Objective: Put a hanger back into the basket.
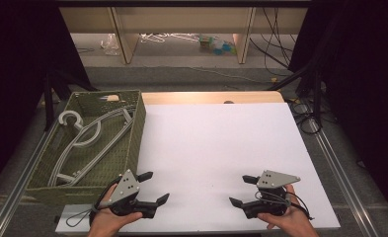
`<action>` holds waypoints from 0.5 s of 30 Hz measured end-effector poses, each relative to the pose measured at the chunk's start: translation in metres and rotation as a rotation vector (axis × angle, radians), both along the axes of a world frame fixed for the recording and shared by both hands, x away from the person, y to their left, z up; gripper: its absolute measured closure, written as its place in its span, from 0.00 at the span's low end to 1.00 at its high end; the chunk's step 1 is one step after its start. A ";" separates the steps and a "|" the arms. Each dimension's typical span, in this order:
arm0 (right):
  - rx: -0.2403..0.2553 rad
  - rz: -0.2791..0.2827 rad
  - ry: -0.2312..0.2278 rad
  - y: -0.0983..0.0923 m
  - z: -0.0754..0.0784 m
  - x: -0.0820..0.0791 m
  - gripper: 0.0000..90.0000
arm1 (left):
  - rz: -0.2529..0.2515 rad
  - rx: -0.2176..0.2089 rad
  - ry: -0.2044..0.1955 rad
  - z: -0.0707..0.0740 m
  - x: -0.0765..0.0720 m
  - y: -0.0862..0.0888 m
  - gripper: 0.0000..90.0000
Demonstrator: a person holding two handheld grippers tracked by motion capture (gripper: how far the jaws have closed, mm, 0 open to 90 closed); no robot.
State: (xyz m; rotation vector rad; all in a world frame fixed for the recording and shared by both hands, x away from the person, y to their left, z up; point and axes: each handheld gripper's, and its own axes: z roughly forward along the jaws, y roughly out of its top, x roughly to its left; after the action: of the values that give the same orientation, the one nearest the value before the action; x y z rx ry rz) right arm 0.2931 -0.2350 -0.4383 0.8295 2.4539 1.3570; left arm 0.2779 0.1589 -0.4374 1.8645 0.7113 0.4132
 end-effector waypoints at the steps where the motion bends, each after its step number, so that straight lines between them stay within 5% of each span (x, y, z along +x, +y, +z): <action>1: -0.002 -0.010 -0.010 -0.001 0.000 -0.003 0.19 | -0.006 0.001 -0.005 0.000 0.000 0.000 0.19; 15: 0.005 -0.040 -0.027 -0.007 -0.003 -0.017 0.19 | -0.023 -0.010 -0.008 -0.001 0.002 -0.001 0.18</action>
State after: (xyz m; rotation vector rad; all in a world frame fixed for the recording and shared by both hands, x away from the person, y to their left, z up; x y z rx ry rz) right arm 0.2761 -0.2418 -0.4413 0.8510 2.4017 1.3518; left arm 0.2803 0.1582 -0.4389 1.8589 0.6853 0.4015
